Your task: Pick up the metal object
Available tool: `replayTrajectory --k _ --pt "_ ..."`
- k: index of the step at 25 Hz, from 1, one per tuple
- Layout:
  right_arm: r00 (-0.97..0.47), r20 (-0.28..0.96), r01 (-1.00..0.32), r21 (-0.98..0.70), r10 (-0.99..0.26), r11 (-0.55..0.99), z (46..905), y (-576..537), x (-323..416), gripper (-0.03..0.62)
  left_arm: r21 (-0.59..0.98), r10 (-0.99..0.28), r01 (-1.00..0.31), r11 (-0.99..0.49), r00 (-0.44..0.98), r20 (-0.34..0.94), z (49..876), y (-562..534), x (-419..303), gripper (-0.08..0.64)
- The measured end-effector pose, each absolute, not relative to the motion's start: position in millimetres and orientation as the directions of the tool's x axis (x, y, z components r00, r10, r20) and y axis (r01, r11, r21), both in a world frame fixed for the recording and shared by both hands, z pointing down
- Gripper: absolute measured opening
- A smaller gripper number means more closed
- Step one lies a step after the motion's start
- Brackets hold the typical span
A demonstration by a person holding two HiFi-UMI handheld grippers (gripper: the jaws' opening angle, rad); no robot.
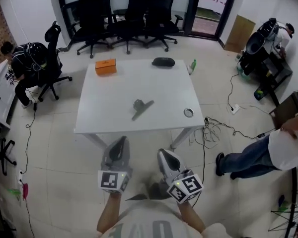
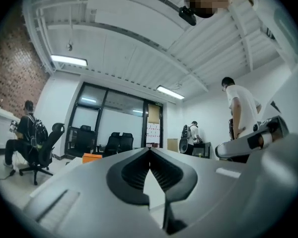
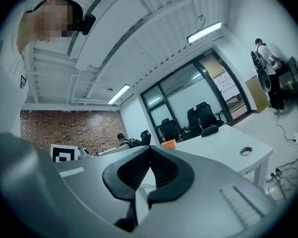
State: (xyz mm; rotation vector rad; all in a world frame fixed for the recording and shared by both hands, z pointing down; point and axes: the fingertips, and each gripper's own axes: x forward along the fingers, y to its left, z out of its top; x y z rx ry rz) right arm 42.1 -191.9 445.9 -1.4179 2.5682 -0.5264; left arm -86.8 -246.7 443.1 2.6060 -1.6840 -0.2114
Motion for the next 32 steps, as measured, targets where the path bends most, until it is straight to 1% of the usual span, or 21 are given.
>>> replayTrajectory --k 3,6,9,11,15,19,20,22,24,27,32 --pt "-0.539 0.034 -0.788 -0.371 -0.842 0.49 456 -230 51 0.012 0.095 -0.921 -0.916 -0.39 0.384 -0.071 454 -273 -78 0.002" --pt "-0.564 0.033 -0.788 -0.32 -0.825 0.526 446 -260 48 0.011 0.12 -0.936 -0.928 -0.352 0.345 -0.077 443 -303 -79 0.002" --pt "-0.589 0.029 -0.77 -0.322 -0.808 0.55 441 -282 48 0.011 0.132 -0.946 -0.937 -0.323 0.316 -0.073 436 -323 -76 0.002" --pt "-0.589 0.033 -0.766 -0.339 -0.807 0.546 444 -292 48 0.011 0.108 -0.945 -0.939 -0.326 0.321 -0.062 440 -333 -73 0.002" --pt "-0.579 0.034 -0.768 -0.359 -0.814 0.531 447 -308 52 0.011 0.145 -0.94 -0.929 -0.342 0.34 -0.034 451 -351 -67 0.002" --pt "-0.575 0.031 -0.77 -0.356 -0.818 0.529 445 -323 50 0.011 0.122 -0.915 -0.911 -0.393 0.4 0.042 475 -370 -58 0.002" --pt "-0.575 0.029 -0.771 -0.355 -0.818 0.529 444 -327 49 0.011 0.111 -0.91 -0.909 -0.402 0.41 0.06 483 -379 -56 0.019" --pt "-0.572 0.032 -0.775 -0.347 -0.819 0.528 445 -331 48 0.011 0.098 -0.896 -0.9 -0.424 0.433 0.104 503 -398 -52 0.121" --pt "-0.562 0.037 -0.785 -0.339 -0.826 0.519 448 -334 50 0.011 0.099 -0.872 -0.892 -0.441 0.452 0.188 531 -421 -49 0.171" --pt "-0.536 0.047 -0.803 -0.338 -0.843 0.492 449 -340 56 0.011 0.099 -0.825 -0.877 -0.471 0.477 0.304 568 -451 -44 0.211" --pt "-0.475 0.052 -0.839 -0.329 -0.878 0.434 450 -354 74 0.011 0.184 -0.732 -0.85 -0.494 0.521 0.439 627 -475 -31 0.212"
